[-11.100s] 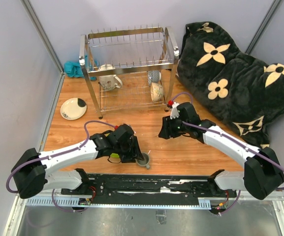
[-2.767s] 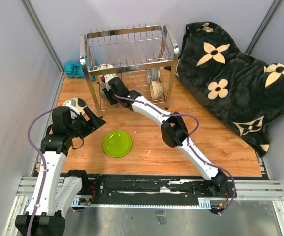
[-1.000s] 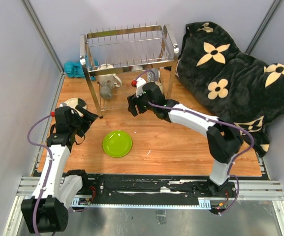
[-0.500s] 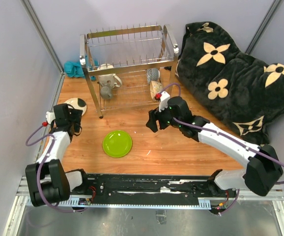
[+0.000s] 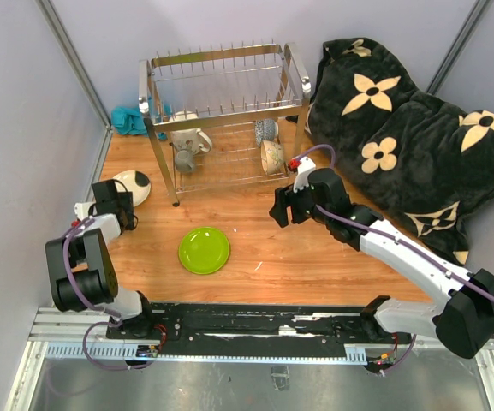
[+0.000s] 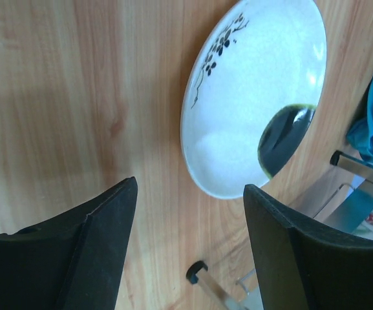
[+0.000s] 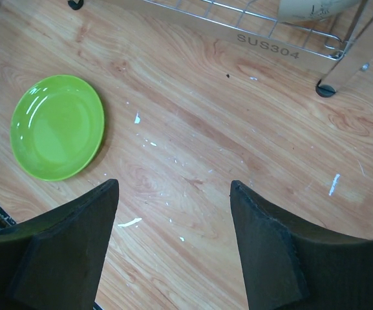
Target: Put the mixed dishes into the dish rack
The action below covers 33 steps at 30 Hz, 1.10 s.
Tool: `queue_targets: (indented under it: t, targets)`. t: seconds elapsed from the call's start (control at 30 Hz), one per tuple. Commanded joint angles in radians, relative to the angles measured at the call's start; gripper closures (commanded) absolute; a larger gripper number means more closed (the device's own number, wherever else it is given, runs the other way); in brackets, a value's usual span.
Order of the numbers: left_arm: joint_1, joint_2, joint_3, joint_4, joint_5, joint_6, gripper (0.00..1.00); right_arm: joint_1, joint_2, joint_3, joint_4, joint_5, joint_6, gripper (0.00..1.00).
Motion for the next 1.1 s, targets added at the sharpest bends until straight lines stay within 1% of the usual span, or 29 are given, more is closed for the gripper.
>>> queue_targets:
  t: [0.0,0.33,0.43,0.5,0.73,0.83,0.97,1.07]
  targets:
    - [0.01,0.076,0.061,0.07,-0.044,-0.052,0.29,-0.033,-0.024,0.003,-0.043,0.055,0.001,0.29]
    - [0.009,0.238,0.128,0.134,-0.028,-0.082,0.36,-0.076,-0.023,0.037,-0.058,0.087,-0.011,0.29]
    - [0.009,0.268,0.139,0.145,-0.023,-0.085,0.42,-0.087,-0.018,0.047,-0.066,0.087,-0.016,0.29]
    - [0.009,0.282,0.139,0.151,-0.017,-0.087,0.48,-0.096,-0.016,0.051,-0.071,0.084,-0.021,0.29]
    - [0.01,0.308,0.113,0.187,-0.006,-0.084,0.8,-0.117,-0.014,0.071,-0.088,0.073,-0.037,0.29]
    - [0.009,0.315,0.099,0.225,0.011,-0.075,0.91,-0.12,-0.013,0.084,-0.105,0.067,-0.046,0.29]
    - [0.009,0.312,0.096,0.273,0.06,-0.058,0.99,-0.122,-0.016,0.103,-0.139,0.058,-0.065,0.29]
    - [0.009,0.276,0.074,0.324,0.089,-0.06,1.0,-0.124,-0.02,0.118,-0.171,0.032,-0.073,0.29]
